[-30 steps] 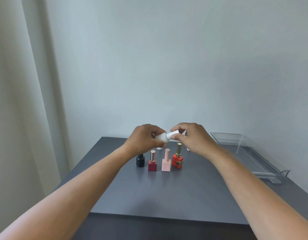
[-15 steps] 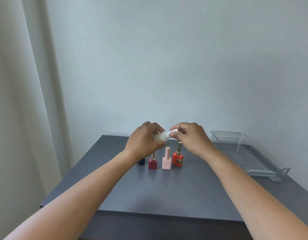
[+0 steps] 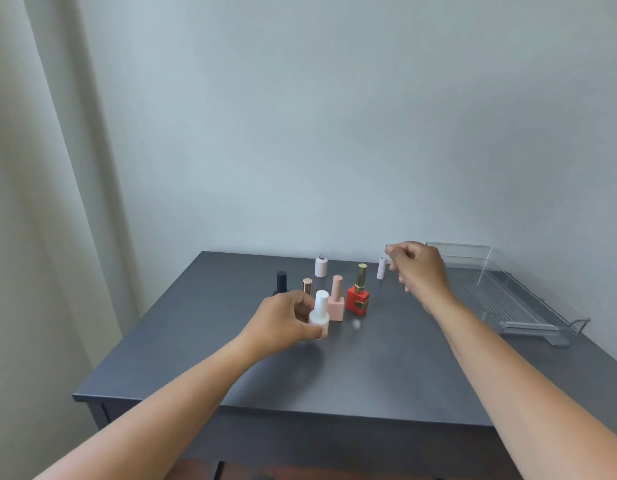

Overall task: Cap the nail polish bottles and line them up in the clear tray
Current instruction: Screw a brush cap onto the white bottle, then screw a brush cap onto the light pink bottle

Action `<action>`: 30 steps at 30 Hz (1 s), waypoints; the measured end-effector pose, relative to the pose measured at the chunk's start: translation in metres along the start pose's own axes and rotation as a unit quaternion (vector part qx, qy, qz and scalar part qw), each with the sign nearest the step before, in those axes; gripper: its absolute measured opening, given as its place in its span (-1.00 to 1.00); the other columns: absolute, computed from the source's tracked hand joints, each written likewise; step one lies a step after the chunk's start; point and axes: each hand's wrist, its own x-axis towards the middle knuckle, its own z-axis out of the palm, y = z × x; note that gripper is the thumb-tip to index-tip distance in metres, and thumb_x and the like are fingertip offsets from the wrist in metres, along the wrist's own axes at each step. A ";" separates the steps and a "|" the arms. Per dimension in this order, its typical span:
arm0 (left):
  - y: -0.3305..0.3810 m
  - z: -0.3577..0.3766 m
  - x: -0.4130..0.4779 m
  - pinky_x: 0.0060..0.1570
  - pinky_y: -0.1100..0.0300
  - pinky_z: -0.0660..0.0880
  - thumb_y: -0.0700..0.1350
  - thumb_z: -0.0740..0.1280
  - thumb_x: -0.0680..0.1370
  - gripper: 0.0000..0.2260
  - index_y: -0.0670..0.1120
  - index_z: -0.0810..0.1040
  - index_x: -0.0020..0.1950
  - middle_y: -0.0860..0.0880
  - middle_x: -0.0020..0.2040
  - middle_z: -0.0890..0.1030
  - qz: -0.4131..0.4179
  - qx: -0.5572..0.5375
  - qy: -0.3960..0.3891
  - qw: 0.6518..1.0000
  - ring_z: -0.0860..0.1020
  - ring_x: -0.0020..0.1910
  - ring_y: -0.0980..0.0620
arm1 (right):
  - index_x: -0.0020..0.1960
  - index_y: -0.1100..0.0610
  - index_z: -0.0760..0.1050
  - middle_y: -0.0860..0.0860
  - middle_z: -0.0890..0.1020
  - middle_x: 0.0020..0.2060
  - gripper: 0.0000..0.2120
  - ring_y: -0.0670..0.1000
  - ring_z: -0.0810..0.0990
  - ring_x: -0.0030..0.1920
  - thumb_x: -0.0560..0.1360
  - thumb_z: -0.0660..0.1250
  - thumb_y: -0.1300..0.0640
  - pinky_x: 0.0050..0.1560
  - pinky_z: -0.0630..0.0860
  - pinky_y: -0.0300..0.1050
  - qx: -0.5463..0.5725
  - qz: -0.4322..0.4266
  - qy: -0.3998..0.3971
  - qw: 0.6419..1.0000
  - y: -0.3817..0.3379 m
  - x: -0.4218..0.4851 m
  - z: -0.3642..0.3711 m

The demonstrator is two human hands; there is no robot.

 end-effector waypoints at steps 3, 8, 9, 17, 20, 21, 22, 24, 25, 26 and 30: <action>-0.011 0.006 -0.001 -0.23 0.40 0.50 0.06 0.57 0.24 -0.76 0.12 0.63 -0.16 0.21 -0.22 0.69 -0.004 0.018 -0.001 1.000 0.60 -0.28 0.29 | -0.22 0.08 0.62 -0.07 0.65 -0.31 -0.84 0.00 0.53 -0.34 0.49 0.31 0.10 -0.26 0.51 -0.05 -0.027 0.048 0.009 0.998 0.027 0.010 0.006; -0.020 0.007 0.000 -0.25 0.49 0.45 0.12 0.55 0.23 -0.74 0.23 0.61 -0.14 0.27 -0.23 0.67 0.007 0.019 0.006 1.000 0.60 -0.28 0.31 | 0.10 0.12 0.58 0.06 0.66 0.09 -0.79 0.13 0.62 0.07 0.48 0.37 0.11 0.07 0.54 0.00 -0.103 0.093 -0.008 0.990 0.060 0.028 0.020; -0.021 0.007 0.000 -0.25 0.50 0.44 0.12 0.55 0.23 -0.74 0.24 0.61 -0.14 0.27 -0.23 0.67 0.009 0.015 0.008 1.000 0.59 -0.28 0.31 | 0.17 0.15 0.56 0.08 0.64 0.15 -0.71 0.13 0.60 0.13 0.48 0.38 0.10 0.06 0.49 -0.07 -0.109 0.101 -0.012 0.989 0.064 0.031 0.023; -0.020 0.000 -0.002 -0.20 0.45 0.48 0.13 0.55 0.21 -0.63 0.33 0.60 -0.02 0.23 -0.18 0.68 0.039 0.014 -0.002 0.999 0.61 -0.23 0.23 | 0.32 0.22 0.47 0.12 0.60 0.22 -0.53 0.13 0.53 0.24 0.48 0.40 0.03 0.02 0.35 -0.14 -0.124 0.115 -0.012 0.986 0.073 0.061 0.047; -0.016 -0.011 -0.006 -0.17 0.47 0.46 0.09 0.62 0.23 -0.65 0.29 0.65 -0.05 0.18 -0.15 0.67 0.037 0.019 0.021 0.999 0.60 -0.19 0.22 | 0.05 0.18 0.55 0.08 0.69 -0.14 -0.78 0.07 0.58 -0.05 0.49 0.37 0.07 -0.12 0.36 -0.15 -0.109 0.115 -0.013 0.987 0.074 0.068 0.052; -0.013 -0.015 -0.007 -0.16 0.47 0.46 0.09 0.64 0.24 -0.66 0.26 0.66 -0.05 0.15 -0.15 0.67 0.037 0.021 0.034 0.999 0.60 -0.19 0.22 | -0.03 0.16 0.55 0.08 0.69 -0.20 -0.85 0.06 0.56 -0.12 0.49 0.36 0.08 -0.15 0.37 -0.15 -0.107 0.114 -0.013 0.988 0.074 0.070 0.053; -0.010 -0.019 -0.008 -0.16 0.48 0.46 0.10 0.64 0.24 -0.66 0.23 0.66 -0.04 0.12 -0.15 0.67 0.041 0.021 0.045 0.998 0.60 -0.20 0.22 | -0.11 0.17 0.56 0.06 0.67 -0.25 -0.87 0.06 0.55 -0.17 0.49 0.35 0.10 -0.20 0.37 -0.15 -0.111 0.112 -0.013 0.987 0.075 0.071 0.053; -0.001 -0.028 -0.008 -0.20 0.50 0.45 0.18 0.60 0.25 -0.69 0.19 0.67 -0.06 0.13 -0.17 0.68 0.053 0.008 0.064 0.996 0.60 -0.23 0.23 | -0.25 0.19 0.55 -0.01 0.60 -0.39 -0.82 0.05 0.52 -0.30 0.49 0.32 0.13 -0.35 0.32 -0.17 -0.131 0.106 -0.013 0.986 0.075 0.072 0.054; 0.005 -0.033 -0.008 -0.24 0.51 0.44 0.24 0.56 0.25 -0.70 0.19 0.68 -0.09 0.17 -0.19 0.68 0.057 -0.006 0.075 0.996 0.59 -0.25 0.25 | -0.29 0.18 0.52 -0.05 0.56 -0.43 -0.78 0.03 0.49 -0.35 0.50 0.32 0.13 -0.40 0.29 -0.18 -0.137 0.104 -0.011 0.985 0.075 0.071 0.054; 0.010 -0.038 -0.006 -0.27 0.52 0.44 0.29 0.51 0.25 -0.70 0.19 0.68 -0.11 0.21 -0.21 0.69 0.060 -0.022 0.085 0.994 0.59 -0.27 0.28 | -0.33 0.16 0.50 -0.06 0.53 -0.45 -0.76 -0.01 0.47 -0.39 0.50 0.32 0.13 -0.42 0.27 -0.18 -0.140 0.103 -0.010 0.985 0.076 0.070 0.054; 0.020 -0.062 0.019 -0.29 0.38 0.45 0.33 0.41 0.39 -0.74 0.18 0.67 -0.13 0.29 -0.28 0.66 0.057 -0.025 0.139 0.988 0.57 -0.33 0.33 | -0.42 0.09 0.43 -0.10 0.51 -0.46 -0.69 -0.06 0.45 -0.40 0.50 0.34 0.13 -0.42 0.27 -0.19 -0.136 0.088 -0.008 0.987 0.074 0.064 0.049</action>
